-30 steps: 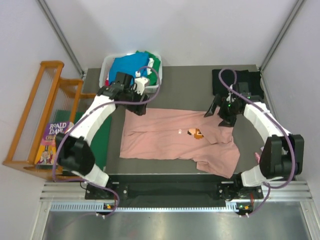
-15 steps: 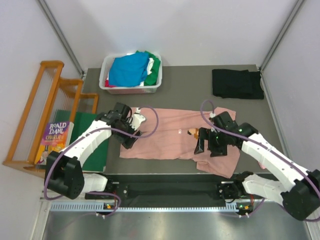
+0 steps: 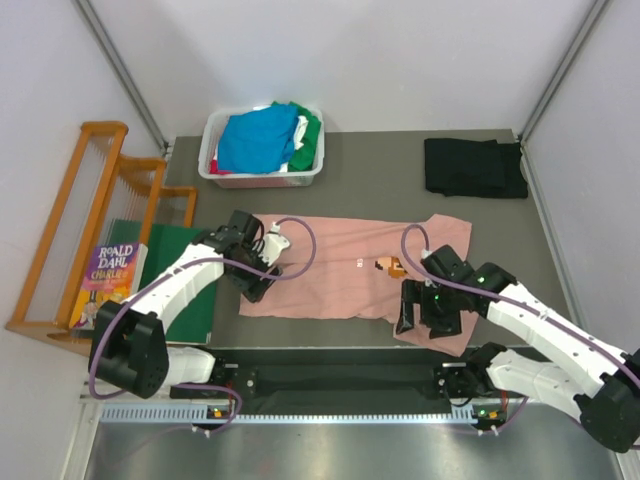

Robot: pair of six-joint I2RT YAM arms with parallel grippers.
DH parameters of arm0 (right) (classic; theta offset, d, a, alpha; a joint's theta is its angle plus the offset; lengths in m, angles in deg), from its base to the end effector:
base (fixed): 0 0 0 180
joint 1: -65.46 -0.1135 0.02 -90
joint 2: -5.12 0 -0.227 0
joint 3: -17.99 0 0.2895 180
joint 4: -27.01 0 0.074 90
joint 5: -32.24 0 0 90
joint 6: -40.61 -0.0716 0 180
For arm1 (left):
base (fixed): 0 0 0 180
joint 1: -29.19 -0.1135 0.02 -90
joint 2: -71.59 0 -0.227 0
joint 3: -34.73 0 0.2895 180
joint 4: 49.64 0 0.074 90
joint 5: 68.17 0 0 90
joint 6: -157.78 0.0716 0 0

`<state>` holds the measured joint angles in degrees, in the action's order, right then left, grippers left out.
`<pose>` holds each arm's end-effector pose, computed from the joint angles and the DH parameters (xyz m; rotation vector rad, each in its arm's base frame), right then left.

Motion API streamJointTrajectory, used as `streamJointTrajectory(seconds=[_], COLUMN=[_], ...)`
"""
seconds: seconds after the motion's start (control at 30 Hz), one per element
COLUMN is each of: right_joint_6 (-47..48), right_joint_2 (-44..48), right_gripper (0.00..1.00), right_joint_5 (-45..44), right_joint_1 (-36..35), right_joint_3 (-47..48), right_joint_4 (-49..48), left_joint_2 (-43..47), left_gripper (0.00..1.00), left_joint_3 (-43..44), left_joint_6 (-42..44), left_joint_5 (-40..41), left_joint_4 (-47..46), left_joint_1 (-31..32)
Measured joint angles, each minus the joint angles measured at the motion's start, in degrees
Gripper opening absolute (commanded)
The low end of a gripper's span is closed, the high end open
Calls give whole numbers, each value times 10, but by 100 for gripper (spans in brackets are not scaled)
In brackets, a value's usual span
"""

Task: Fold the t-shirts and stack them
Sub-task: Fold the tshirt

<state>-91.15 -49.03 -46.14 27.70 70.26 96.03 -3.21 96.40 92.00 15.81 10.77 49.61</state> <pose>0.1679 0.1483 0.1518 0.0527 2.9642 0.5508 0.2631 -0.1060 0.1275 1.1017 2.6264 -0.1360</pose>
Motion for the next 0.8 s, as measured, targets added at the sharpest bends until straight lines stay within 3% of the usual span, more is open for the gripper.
streamJointTrajectory(seconds=[0.33,0.8], right_joint_6=[0,20], right_joint_2=[-6,-73], right_gripper=[84,82], right_joint_5=[-13,-26], right_joint_1=[-1,-3], right_joint_3=[-43,-47], right_joint_4=[-8,-46], left_joint_2=[-11,-56], left_gripper=[63,61], left_joint_3=[-13,-57], left_joint_6=[0,6], left_joint_5=[28,50], left_joint_4=[9,-38], left_joint_1=[0,0])
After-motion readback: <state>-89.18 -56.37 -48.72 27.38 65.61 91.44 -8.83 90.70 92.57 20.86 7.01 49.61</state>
